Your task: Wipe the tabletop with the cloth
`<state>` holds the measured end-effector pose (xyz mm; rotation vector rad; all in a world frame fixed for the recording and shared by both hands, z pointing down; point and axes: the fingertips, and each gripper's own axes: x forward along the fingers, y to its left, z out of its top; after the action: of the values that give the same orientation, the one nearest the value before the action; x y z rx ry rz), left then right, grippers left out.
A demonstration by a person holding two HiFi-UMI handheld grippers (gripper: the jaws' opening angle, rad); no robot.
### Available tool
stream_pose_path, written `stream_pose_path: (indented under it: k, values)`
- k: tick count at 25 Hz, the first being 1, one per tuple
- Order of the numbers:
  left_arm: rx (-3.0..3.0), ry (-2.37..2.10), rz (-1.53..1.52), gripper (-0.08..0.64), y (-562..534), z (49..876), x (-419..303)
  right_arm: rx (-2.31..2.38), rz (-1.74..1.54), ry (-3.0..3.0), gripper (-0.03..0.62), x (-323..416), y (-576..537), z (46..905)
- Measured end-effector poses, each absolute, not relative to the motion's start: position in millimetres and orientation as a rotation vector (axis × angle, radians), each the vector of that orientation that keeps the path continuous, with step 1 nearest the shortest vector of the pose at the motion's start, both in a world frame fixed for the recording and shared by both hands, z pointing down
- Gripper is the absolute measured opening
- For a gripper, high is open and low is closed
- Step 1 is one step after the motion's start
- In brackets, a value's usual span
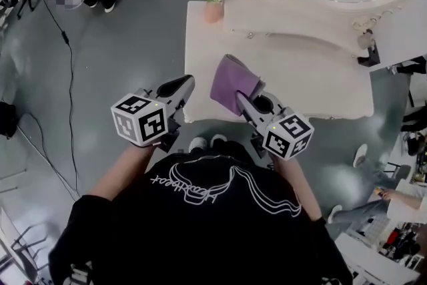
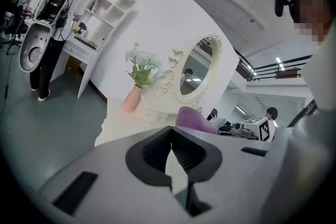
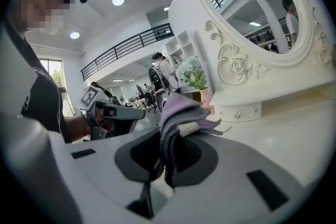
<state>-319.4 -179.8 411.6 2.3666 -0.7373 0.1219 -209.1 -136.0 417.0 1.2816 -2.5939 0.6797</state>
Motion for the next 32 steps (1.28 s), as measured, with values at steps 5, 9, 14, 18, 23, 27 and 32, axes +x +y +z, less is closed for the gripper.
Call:
stream_pose_path:
  k: [5, 9, 14, 18, 23, 27, 32]
  values:
    - [2.328, -0.771, 0.131, 0.005, -191, 423, -329, 1.215, 0.674, -2.59, 0.051, -224, -162, 429]
    - [2.314, -0.806, 0.131, 0.005, -200, 427, -335, 1.153, 0.671, -2.574, 0.051, -234, -183, 444]
    - [2.279, -0.862, 0.139, 0.004, -215, 431, -346, 1.145, 0.668, -2.508, 0.052, -240, -214, 467]
    - [2.243, -0.899, 0.132, 0.005, -231, 437, -350, 1.112, 0.663, -2.481, 0.052, -245, -237, 484]
    - [2.217, -0.909, 0.146, 0.005, -237, 445, -346, 1.056, 0.626, -2.443, 0.052, -253, -258, 504]
    - [2.192, -0.924, 0.151, 0.005, -241, 451, -349, 1.032, 0.608, -2.418, 0.052, -257, -271, 519]
    - [2.171, -0.943, 0.155, 0.005, -243, 454, -353, 1.016, 0.54, -2.352, 0.052, -256, -283, 537]
